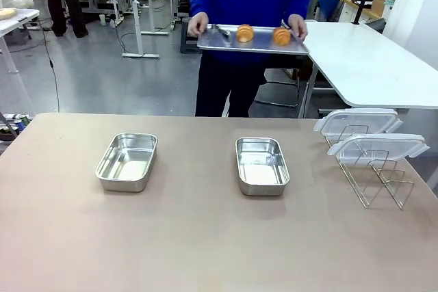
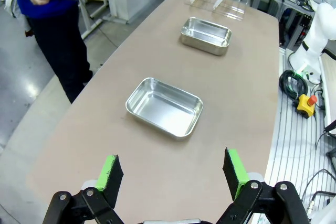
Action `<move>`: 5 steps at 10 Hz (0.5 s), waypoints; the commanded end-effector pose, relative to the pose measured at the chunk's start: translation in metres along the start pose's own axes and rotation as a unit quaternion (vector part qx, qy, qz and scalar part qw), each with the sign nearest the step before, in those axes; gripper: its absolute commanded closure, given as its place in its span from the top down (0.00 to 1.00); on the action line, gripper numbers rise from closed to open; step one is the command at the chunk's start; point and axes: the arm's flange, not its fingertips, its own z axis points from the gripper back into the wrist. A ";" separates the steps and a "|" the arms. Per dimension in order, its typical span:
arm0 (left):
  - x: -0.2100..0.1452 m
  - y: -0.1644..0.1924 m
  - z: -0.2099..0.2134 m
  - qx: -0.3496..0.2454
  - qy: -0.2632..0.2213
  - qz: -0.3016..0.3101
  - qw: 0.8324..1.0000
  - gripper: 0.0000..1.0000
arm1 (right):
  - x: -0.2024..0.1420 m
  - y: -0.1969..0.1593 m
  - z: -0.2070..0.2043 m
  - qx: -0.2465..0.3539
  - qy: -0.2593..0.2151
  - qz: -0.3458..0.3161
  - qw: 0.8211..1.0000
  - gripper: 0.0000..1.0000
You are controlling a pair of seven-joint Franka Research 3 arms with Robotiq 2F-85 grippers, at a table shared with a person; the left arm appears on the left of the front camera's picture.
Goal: Place the bread in airtight containers.
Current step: Lift both Airtight Container.
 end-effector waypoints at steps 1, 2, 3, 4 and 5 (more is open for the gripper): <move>0.001 0.002 0.002 -0.002 -0.010 -0.010 1.000 1.00 | 0.004 -0.004 -0.001 0.002 -0.014 0.013 1.000 1.00; 0.001 0.002 0.002 -0.002 -0.010 -0.010 1.000 1.00 | 0.004 -0.004 -0.001 0.002 -0.014 0.013 1.000 1.00; 0.001 0.002 0.002 -0.002 -0.010 -0.010 1.000 1.00 | 0.004 -0.004 -0.001 0.002 -0.014 0.013 1.000 1.00; 0.001 0.002 0.002 -0.002 -0.010 -0.010 1.000 1.00 | 0.004 -0.004 -0.001 0.002 -0.014 0.013 1.000 1.00; 0.001 0.002 0.002 -0.002 -0.010 -0.010 1.000 1.00 | 0.004 -0.004 -0.001 0.002 -0.014 0.013 1.000 1.00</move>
